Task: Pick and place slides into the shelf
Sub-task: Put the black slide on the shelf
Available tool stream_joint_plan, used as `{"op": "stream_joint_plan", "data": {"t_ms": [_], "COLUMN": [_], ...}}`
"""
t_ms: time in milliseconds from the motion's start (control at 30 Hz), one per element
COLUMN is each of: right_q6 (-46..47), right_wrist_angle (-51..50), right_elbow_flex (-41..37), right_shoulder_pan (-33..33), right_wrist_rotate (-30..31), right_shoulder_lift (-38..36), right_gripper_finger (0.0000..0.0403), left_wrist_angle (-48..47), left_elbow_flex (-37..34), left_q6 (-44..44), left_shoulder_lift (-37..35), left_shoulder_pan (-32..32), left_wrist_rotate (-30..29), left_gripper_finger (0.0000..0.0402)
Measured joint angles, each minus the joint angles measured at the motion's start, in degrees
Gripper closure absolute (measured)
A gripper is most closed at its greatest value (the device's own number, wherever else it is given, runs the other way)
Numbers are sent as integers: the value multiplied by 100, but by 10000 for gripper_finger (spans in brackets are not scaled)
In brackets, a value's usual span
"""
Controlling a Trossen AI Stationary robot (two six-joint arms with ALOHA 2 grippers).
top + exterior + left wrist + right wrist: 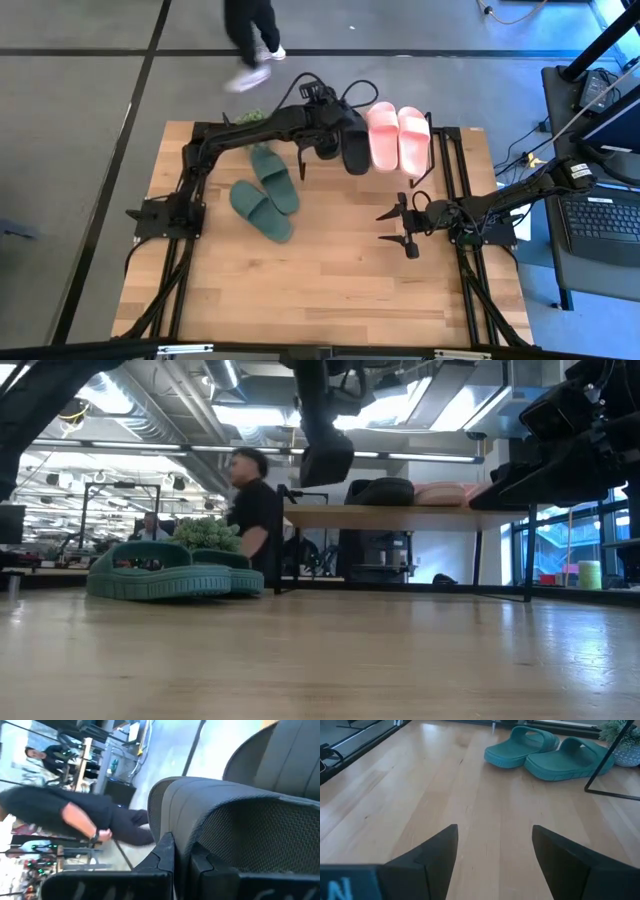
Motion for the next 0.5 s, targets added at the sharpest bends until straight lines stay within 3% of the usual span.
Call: {"op": "stream_joint_plan", "data": {"t_ms": [500], "right_q6": [15], "right_wrist_angle": [-50], "right_elbow_flex": [-2], "right_shoulder_pan": [0], "right_wrist_rotate": [0], "right_shoulder_lift": [4], "right_gripper_finger": [147], "left_wrist_angle": [36], "left_elbow_flex": [-19], "left_q6": [263], "left_shoulder_lift": [542], "left_shoulder_pan": [167], "left_wrist_rotate": [-88], "left_gripper_finger": [399]}}
